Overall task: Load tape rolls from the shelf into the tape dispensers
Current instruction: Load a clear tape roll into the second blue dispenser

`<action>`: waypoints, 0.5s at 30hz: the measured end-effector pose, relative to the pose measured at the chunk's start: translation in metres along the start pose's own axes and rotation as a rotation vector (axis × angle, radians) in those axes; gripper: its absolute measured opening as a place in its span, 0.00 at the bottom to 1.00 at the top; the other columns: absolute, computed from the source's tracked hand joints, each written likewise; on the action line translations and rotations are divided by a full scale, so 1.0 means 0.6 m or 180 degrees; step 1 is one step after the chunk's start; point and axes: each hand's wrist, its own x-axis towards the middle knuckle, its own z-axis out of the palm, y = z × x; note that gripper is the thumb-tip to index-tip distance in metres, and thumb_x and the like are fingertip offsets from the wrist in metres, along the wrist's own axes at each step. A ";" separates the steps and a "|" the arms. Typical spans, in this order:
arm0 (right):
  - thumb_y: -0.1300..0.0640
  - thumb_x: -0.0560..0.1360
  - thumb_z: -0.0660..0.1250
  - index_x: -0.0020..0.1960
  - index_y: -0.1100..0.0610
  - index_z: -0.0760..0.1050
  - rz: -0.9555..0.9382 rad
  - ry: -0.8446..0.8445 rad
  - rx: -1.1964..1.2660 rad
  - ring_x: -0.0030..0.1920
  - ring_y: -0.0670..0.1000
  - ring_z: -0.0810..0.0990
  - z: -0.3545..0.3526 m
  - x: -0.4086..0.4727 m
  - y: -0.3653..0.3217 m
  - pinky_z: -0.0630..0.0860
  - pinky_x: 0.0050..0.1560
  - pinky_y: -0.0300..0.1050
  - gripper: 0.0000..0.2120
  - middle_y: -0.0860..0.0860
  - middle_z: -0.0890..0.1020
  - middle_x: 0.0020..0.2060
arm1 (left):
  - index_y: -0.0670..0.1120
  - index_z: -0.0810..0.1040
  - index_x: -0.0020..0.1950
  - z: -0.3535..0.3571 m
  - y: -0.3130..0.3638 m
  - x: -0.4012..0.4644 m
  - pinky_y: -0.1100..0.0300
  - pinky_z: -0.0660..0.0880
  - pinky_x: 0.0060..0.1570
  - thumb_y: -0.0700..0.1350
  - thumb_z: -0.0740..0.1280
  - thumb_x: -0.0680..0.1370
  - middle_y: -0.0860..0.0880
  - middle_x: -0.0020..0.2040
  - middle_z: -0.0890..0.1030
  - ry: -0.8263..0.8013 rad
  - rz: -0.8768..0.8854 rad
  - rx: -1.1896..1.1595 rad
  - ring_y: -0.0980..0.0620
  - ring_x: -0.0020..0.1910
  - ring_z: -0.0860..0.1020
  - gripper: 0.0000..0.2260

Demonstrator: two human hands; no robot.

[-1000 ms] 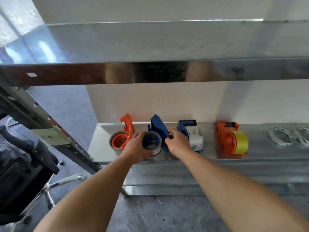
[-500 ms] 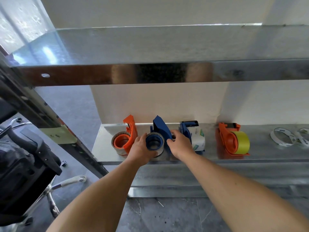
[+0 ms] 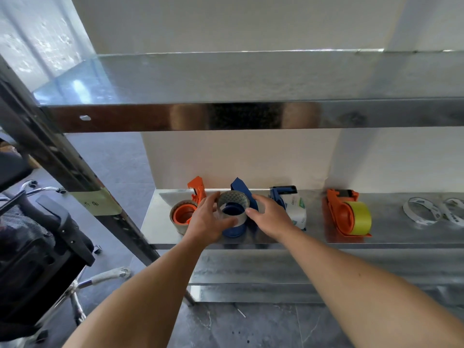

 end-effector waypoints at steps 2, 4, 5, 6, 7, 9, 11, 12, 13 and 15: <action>0.45 0.77 0.66 0.76 0.49 0.63 -0.0094 -0.0072 -0.0015 0.73 0.49 0.66 -0.009 -0.004 -0.001 0.63 0.69 0.44 0.30 0.47 0.68 0.73 | 0.54 0.64 0.75 -0.010 0.005 -0.002 0.59 0.74 0.57 0.52 0.79 0.69 0.52 0.67 0.75 -0.0020 0.0078 -0.0100 0.55 0.61 0.74 0.39; 0.45 0.76 0.68 0.75 0.48 0.64 -0.0259 -0.0138 -0.0030 0.72 0.48 0.68 -0.017 -0.008 -0.004 0.65 0.70 0.45 0.31 0.46 0.71 0.72 | 0.54 0.63 0.76 -0.019 0.012 -0.003 0.61 0.73 0.55 0.53 0.79 0.69 0.52 0.67 0.75 -0.0040 0.0168 -0.0157 0.57 0.60 0.72 0.39; 0.46 0.75 0.69 0.75 0.47 0.64 -0.0326 -0.0157 0.0012 0.71 0.47 0.68 -0.021 -0.011 -0.008 0.66 0.70 0.44 0.31 0.45 0.72 0.71 | 0.54 0.63 0.76 -0.022 0.015 -0.004 0.61 0.73 0.55 0.53 0.79 0.69 0.52 0.68 0.75 -0.0039 0.0214 -0.0167 0.57 0.60 0.72 0.39; 0.47 0.75 0.70 0.75 0.47 0.63 -0.0387 -0.0153 0.0072 0.71 0.46 0.69 -0.025 -0.013 -0.011 0.66 0.69 0.43 0.31 0.45 0.72 0.70 | 0.55 0.63 0.76 -0.026 0.018 -0.005 0.61 0.73 0.55 0.53 0.78 0.69 0.52 0.68 0.75 -0.0040 0.0245 -0.0167 0.56 0.61 0.72 0.39; 0.48 0.75 0.71 0.75 0.47 0.63 -0.0441 -0.0131 0.0112 0.71 0.45 0.69 -0.028 -0.015 -0.015 0.65 0.68 0.41 0.32 0.45 0.72 0.70 | 0.54 0.63 0.76 -0.028 0.020 -0.006 0.61 0.73 0.55 0.53 0.78 0.69 0.51 0.68 0.75 -0.0043 0.0272 -0.0163 0.55 0.62 0.73 0.39; 0.48 0.74 0.72 0.76 0.47 0.62 -0.0573 -0.0065 0.0124 0.71 0.45 0.68 -0.034 -0.020 -0.021 0.64 0.67 0.41 0.34 0.45 0.71 0.71 | 0.54 0.63 0.76 -0.034 0.020 -0.008 0.61 0.73 0.55 0.54 0.79 0.68 0.51 0.68 0.76 -0.0031 0.0336 -0.0170 0.52 0.65 0.74 0.40; 0.48 0.73 0.73 0.76 0.46 0.61 -0.0713 -0.0021 0.0122 0.70 0.43 0.66 -0.038 -0.029 -0.025 0.63 0.69 0.42 0.35 0.44 0.69 0.72 | 0.54 0.63 0.76 -0.039 0.020 -0.013 0.60 0.74 0.57 0.56 0.79 0.66 0.53 0.68 0.76 -0.0003 0.0403 -0.0204 0.52 0.66 0.74 0.42; 0.49 0.72 0.74 0.76 0.45 0.61 -0.0772 -0.0004 0.0158 0.70 0.42 0.65 -0.040 -0.033 -0.027 0.63 0.69 0.42 0.36 0.43 0.69 0.72 | 0.54 0.64 0.75 -0.042 0.021 -0.015 0.61 0.74 0.58 0.56 0.79 0.66 0.53 0.67 0.76 0.0001 0.0426 -0.0243 0.53 0.65 0.75 0.42; 0.49 0.72 0.74 0.76 0.45 0.62 -0.0808 0.0022 0.0196 0.71 0.42 0.65 -0.041 -0.037 -0.027 0.63 0.70 0.42 0.36 0.43 0.69 0.72 | 0.54 0.64 0.75 -0.044 0.021 -0.018 0.61 0.73 0.58 0.56 0.79 0.66 0.54 0.67 0.76 0.0006 0.0449 -0.0265 0.53 0.65 0.75 0.41; 0.48 0.71 0.74 0.75 0.43 0.63 -0.0873 0.0127 0.0196 0.74 0.45 0.64 -0.041 -0.045 -0.028 0.63 0.73 0.48 0.36 0.44 0.69 0.72 | 0.54 0.66 0.73 -0.045 0.021 -0.025 0.63 0.73 0.58 0.56 0.79 0.66 0.54 0.66 0.77 0.0041 0.0524 -0.0258 0.54 0.64 0.75 0.39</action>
